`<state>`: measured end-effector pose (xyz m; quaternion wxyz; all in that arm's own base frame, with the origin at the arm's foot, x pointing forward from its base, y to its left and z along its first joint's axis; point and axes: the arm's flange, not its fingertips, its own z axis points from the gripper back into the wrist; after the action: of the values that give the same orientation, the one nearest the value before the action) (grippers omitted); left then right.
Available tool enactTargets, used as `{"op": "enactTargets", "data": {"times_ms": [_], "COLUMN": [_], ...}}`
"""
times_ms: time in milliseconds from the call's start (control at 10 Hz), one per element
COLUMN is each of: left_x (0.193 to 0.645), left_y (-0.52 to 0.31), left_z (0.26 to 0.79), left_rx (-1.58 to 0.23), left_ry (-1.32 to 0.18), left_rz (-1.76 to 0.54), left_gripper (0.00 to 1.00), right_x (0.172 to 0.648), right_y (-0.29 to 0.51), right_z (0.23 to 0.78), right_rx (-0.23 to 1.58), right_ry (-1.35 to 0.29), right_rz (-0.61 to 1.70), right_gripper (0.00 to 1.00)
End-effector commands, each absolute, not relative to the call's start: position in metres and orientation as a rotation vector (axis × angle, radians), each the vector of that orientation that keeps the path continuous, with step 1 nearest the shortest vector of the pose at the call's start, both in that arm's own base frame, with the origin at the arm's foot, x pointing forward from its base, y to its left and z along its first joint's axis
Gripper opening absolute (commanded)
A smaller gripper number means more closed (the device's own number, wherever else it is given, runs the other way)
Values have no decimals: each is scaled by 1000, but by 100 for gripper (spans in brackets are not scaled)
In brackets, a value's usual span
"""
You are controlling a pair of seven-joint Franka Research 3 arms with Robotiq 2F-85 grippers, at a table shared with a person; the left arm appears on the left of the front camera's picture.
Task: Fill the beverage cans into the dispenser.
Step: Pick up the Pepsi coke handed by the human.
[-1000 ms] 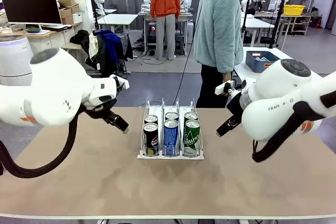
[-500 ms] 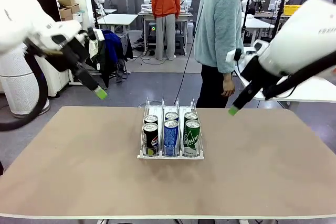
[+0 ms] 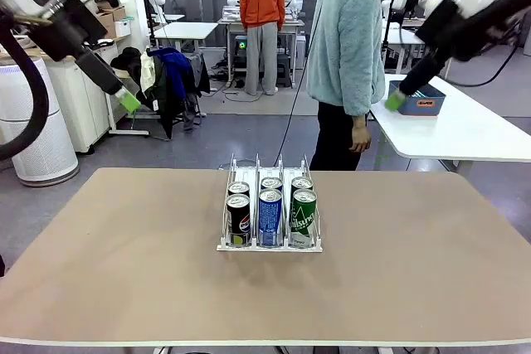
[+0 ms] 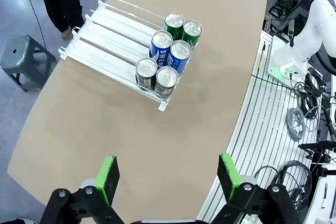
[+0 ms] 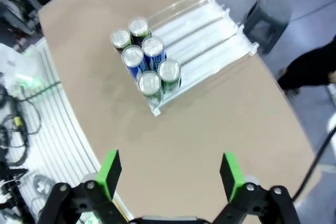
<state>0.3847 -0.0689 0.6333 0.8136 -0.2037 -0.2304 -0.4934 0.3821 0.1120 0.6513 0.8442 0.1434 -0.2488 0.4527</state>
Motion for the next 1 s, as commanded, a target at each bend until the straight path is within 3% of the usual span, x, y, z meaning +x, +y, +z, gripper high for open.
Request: {"op": "enactTargets", "data": {"times_ms": [0,100,900], "left_x": [377,385,385], "left_y": [-67,-69,-72], "left_z": [632,633,633], "left_rx": [-455,-435,-415], "left_ry": [-570,-492,-491], "left_rz": [-1059,-1053,-1043], "left_gripper": [100,100,100], "right_x": [375,382,385], "right_y": [97,112,113], "right_z": [658,651,657], "right_rx": [346,303,347], "right_ry": [-618,-525,-524], "right_rz": [977,956,978], "right_gripper": [100,100,100]}}
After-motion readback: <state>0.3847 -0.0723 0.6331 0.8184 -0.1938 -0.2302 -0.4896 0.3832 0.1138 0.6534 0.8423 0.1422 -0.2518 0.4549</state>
